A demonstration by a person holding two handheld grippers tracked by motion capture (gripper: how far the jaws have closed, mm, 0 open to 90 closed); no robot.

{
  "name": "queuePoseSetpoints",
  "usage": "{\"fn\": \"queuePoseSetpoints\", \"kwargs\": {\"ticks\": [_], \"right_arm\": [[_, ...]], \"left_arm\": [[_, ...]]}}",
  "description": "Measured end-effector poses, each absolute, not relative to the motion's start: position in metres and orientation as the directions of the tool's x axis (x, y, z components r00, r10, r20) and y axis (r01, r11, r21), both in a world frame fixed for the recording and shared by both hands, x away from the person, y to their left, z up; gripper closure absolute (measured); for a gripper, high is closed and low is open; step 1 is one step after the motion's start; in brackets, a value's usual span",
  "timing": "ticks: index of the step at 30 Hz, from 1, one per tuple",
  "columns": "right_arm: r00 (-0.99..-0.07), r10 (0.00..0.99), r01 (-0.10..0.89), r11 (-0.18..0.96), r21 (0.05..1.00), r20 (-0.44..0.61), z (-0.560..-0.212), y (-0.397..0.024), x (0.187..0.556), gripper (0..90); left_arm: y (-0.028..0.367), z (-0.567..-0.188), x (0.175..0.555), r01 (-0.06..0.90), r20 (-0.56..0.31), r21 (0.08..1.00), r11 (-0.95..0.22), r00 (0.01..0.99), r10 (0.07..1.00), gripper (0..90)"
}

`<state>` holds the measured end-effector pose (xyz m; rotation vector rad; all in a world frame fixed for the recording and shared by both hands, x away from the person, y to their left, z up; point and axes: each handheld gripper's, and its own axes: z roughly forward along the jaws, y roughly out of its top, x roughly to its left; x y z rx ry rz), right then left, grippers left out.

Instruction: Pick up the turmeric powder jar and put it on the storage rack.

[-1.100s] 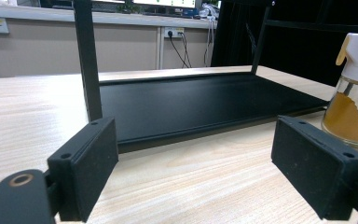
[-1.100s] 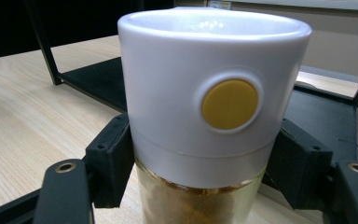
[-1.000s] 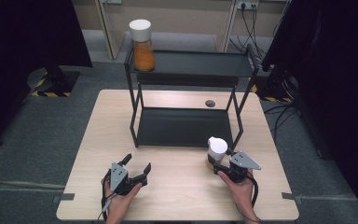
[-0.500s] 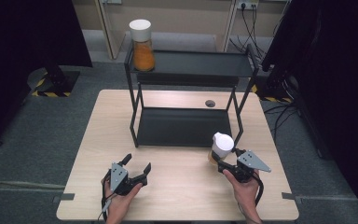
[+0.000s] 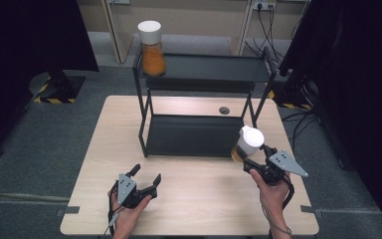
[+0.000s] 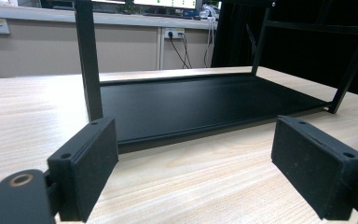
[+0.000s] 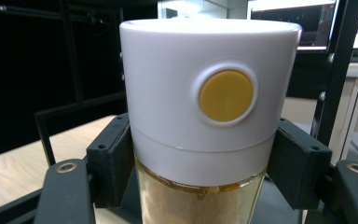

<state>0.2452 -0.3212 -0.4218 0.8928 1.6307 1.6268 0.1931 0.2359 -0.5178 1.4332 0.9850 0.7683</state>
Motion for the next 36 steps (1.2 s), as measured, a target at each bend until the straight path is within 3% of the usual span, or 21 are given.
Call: {"fn": "queuePoseSetpoints", "kwargs": {"ticks": [36], "right_arm": [[-0.538,0.843,-0.104,-0.063,0.993,-0.003,-0.358,-0.313,0.267,30.9]], "left_arm": [[0.236,-0.518,0.193,0.138,-0.093,0.99,0.036,0.429,0.899,14.4]]}}
